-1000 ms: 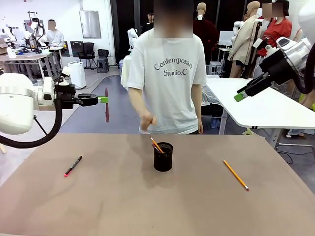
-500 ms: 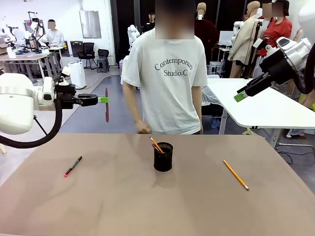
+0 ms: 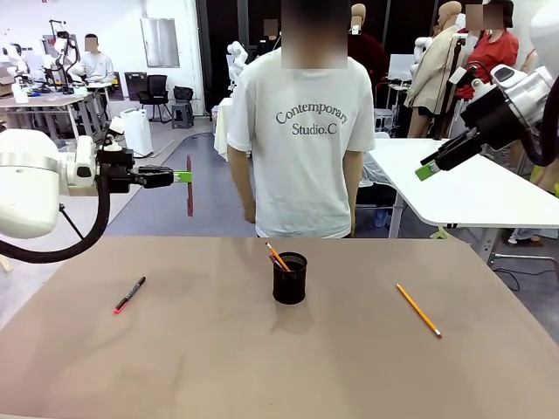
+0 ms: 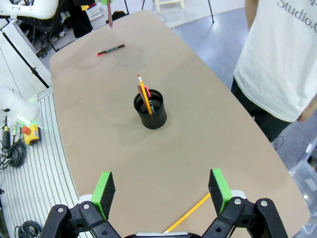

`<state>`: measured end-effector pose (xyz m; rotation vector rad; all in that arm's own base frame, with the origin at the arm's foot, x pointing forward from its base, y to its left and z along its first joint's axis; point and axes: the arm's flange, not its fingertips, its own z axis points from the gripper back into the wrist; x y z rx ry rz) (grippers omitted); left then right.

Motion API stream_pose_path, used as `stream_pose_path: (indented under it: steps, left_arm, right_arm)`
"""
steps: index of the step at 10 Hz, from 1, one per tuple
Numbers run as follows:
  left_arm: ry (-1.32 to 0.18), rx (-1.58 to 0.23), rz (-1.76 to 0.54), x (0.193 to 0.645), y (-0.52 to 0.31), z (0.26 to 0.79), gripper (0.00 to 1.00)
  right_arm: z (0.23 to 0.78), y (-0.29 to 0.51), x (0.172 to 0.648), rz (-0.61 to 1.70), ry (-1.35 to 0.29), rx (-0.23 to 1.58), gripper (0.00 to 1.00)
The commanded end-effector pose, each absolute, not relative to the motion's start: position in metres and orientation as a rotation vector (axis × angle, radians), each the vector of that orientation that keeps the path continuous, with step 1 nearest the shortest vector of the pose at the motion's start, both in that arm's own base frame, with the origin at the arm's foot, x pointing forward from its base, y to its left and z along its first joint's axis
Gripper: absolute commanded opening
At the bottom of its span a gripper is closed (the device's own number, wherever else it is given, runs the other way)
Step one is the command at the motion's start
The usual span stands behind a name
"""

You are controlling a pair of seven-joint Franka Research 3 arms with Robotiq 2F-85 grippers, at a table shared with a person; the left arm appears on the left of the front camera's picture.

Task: Place the pens into the pen holder.
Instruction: Pick up a writing instrument from the table and place it into the Pen holder.

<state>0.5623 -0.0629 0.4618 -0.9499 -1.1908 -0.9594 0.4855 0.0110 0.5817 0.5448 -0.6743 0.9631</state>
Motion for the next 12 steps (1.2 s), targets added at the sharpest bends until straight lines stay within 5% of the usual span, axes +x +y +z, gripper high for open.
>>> stream_pose_path:
  steps: [1, 6, 12]
  left_arm:
    - [-1.199, -0.947, -0.951, 0.563, -0.064, 0.464, 0.00]
    - [-1.320, -0.881, -1.004, 0.563, -0.098, 0.491, 0.00]
    - [-1.425, -1.025, -1.378, 0.544, -0.210, 0.488, 0.00]
  right_arm:
    - [0.583, 0.012, 0.486, 0.960, -0.683, 0.560, 1.00]
    - [0.583, 0.012, 0.486, 0.960, -0.683, 0.560, 1.00]
    - [0.583, 0.012, 0.486, 0.960, -0.683, 0.560, 1.00]
